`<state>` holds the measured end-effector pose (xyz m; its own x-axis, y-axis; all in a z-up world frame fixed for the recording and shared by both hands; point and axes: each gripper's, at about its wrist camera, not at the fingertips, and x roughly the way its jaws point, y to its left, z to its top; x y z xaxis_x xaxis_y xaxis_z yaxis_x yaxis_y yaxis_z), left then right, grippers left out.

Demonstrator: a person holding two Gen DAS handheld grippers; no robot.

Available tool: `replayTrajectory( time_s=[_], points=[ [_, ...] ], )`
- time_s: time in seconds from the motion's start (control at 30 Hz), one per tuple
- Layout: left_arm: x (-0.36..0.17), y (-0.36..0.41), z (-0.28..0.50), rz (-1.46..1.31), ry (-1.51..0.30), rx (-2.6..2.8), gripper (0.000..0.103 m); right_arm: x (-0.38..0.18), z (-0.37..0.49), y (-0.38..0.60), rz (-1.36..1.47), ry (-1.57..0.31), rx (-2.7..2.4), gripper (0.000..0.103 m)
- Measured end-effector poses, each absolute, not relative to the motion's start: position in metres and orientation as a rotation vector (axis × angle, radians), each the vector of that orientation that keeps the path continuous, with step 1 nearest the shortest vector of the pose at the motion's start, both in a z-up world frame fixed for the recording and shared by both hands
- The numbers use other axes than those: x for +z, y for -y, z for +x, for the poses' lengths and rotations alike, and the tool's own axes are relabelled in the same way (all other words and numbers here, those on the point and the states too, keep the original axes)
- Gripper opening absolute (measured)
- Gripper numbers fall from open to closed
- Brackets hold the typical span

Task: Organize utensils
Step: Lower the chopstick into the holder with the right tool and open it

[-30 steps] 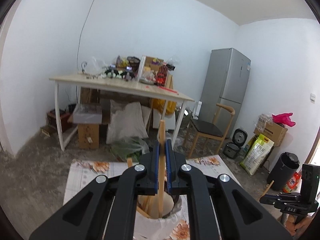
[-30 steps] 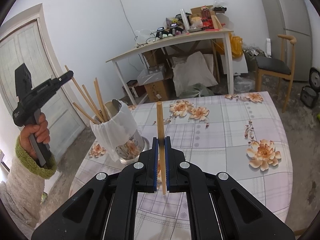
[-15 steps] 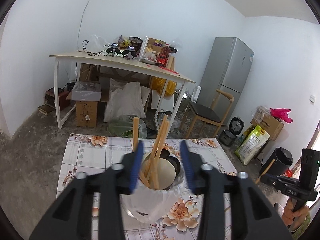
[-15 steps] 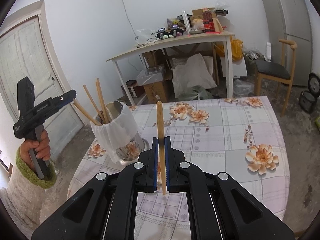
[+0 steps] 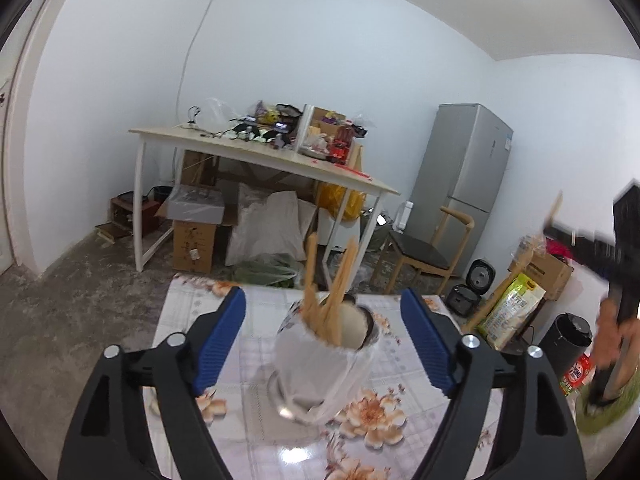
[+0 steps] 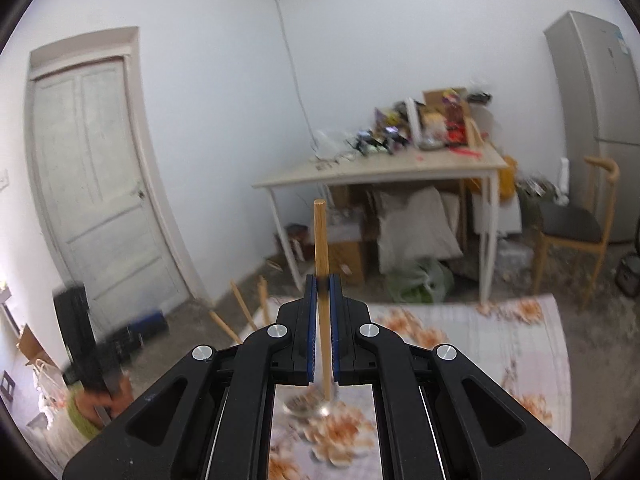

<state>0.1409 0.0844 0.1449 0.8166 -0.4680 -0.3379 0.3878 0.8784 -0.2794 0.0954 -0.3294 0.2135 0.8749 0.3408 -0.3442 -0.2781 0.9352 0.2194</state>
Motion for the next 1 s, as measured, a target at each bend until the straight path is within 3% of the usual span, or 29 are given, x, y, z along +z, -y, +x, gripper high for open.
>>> replayTrajectory(
  time_s=[0.37, 0.67, 1.0],
  points=[
    [0.072, -0.127, 0.101, -0.202, -0.574, -0.306, 0.095, 0.216, 0.155, 0.275, 0.176, -0.402, 0.45, 0.004],
    [0.038, -0.154, 0.093, -0.208, -0.642, -0.217, 0.097, 0.194, 0.179, 0.249, 0.128, -0.45, 0.405, 0.004],
    [0.039, -0.154, 0.093, -0.206, -0.629, -0.187, 0.097, 0.153, 0.183, 0.238, 0.103, -0.553, 0.393, 0.005]
  ],
)
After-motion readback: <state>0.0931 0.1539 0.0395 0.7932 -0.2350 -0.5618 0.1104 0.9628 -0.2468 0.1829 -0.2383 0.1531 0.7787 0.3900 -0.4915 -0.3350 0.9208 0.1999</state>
